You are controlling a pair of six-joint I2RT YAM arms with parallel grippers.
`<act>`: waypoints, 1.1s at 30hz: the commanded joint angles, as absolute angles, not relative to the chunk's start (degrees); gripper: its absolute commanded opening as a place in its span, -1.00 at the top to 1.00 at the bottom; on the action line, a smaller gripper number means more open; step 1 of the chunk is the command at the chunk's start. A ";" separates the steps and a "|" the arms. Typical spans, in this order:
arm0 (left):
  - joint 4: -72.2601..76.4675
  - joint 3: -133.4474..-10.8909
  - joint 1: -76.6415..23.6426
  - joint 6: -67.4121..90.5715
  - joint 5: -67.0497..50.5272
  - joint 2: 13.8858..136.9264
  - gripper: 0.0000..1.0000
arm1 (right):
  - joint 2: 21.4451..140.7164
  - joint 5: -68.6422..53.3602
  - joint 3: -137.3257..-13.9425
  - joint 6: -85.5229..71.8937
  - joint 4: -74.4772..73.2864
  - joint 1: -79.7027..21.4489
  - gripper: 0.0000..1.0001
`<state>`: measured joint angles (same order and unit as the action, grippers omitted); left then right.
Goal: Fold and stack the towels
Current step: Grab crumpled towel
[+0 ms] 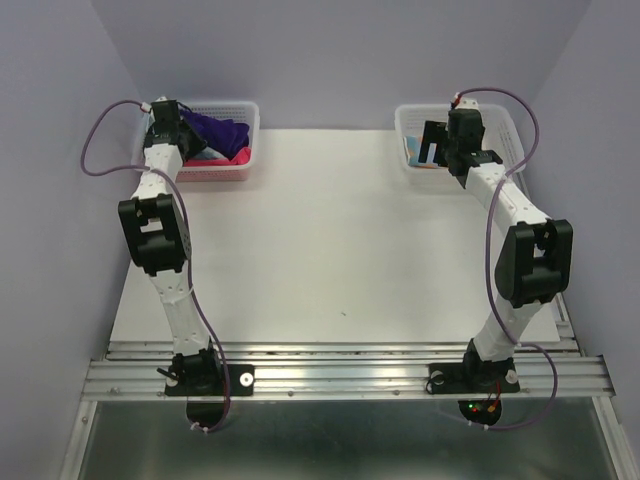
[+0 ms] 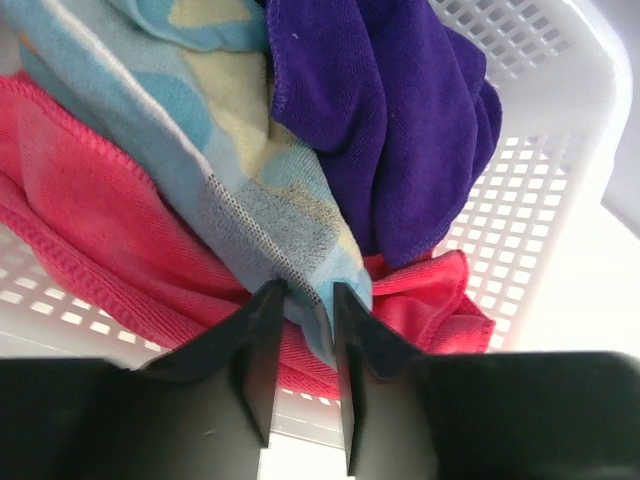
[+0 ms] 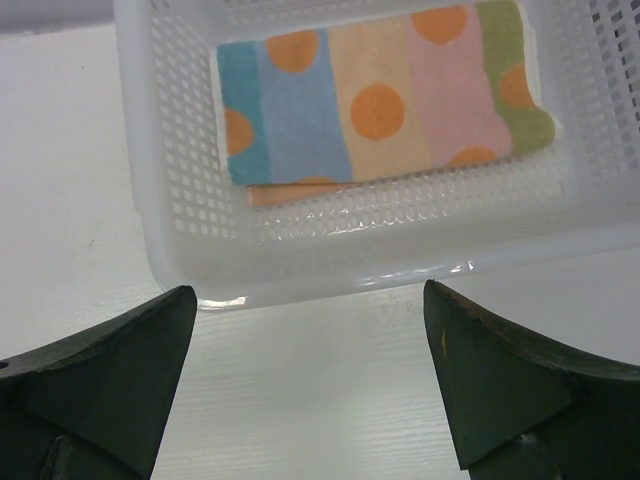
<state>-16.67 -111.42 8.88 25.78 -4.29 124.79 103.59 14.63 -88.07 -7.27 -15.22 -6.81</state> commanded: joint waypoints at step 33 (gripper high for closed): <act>11.60 -110.28 8.44 28.55 -28.91 87.99 1.00 | 88.60 10.46 -79.46 -11.42 -4.58 -6.59 -1.00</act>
